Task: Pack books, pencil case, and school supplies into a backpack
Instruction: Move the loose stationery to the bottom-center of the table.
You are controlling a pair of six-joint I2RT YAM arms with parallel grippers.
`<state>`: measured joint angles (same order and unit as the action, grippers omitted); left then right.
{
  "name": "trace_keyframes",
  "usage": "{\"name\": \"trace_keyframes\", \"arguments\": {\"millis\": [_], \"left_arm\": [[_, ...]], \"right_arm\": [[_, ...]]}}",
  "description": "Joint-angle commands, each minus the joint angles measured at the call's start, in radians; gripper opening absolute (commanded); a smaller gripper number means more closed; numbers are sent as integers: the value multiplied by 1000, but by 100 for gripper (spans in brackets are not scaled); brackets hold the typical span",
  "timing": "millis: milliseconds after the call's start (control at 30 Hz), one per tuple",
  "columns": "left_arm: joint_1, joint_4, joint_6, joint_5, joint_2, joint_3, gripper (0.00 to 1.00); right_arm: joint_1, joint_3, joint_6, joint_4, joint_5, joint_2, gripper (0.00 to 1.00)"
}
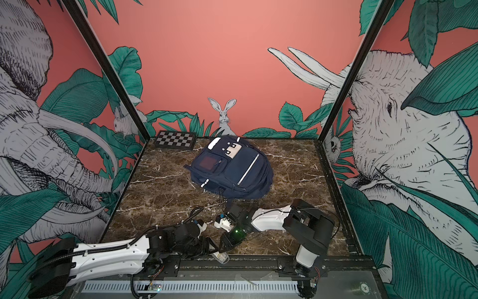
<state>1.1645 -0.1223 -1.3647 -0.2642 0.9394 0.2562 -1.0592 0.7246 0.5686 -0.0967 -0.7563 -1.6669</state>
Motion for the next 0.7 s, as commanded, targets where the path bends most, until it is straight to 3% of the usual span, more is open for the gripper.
{"name": "trace_keyframes", "arguments": {"millis": [0,167,400,533,667], "left_arm": [[-60,28,65,12,74,35,62],[-129,76,152,3,195,95,59],[-197,235,242,-73,417,168,58],[-250,194,316,-105,403,178,58],[-284,26,419,-103,297,187,58]], "right_arm": [[11,-19,47,58,36,-11,31],[94,-82,124,146,44,-4,27],[169,-143,255,325,93,-6,34],[192,-160,326,411,131,-39,34],[209,-200,339,392,210,-21,36]]}}
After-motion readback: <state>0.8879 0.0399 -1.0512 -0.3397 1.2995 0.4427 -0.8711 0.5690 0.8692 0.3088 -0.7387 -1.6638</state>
